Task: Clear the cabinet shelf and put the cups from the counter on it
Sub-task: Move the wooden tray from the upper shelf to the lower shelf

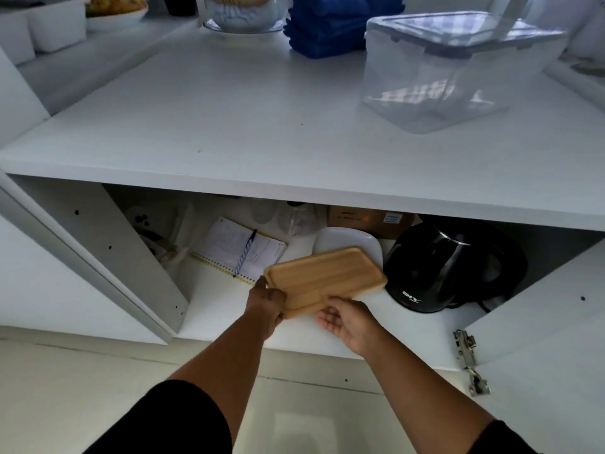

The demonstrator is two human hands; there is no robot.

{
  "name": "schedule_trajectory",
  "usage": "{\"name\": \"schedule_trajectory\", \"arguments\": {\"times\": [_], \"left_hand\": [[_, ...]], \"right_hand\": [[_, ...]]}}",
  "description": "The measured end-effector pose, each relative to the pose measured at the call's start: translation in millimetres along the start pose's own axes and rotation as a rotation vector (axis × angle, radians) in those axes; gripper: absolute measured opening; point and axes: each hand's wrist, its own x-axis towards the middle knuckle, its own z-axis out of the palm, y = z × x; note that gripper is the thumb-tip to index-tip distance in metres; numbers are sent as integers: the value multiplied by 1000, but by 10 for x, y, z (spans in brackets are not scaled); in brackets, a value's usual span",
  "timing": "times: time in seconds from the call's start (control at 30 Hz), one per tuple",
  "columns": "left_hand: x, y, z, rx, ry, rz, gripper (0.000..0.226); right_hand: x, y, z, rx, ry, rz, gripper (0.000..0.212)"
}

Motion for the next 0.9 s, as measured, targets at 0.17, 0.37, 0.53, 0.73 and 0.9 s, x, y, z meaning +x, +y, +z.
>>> {"name": "schedule_trajectory", "arguments": {"times": [0.17, 0.37, 0.53, 0.73, 0.9], "left_hand": [[248, 117, -106, 177, 124, 141, 43], [312, -12, 57, -50, 154, 111, 15], [330, -30, 158, -145, 36, 158, 31], [430, 60, 133, -77, -75, 14, 27], [531, 154, 168, 109, -115, -101, 51]], "right_hand": [[183, -156, -106, 243, 76, 10, 5], [346, -201, 37, 377, 109, -40, 24], [441, -189, 101, 409, 168, -46, 38], [478, -328, 28, 352, 286, -101, 40], [562, -486, -173, 292, 337, -99, 21]]}}
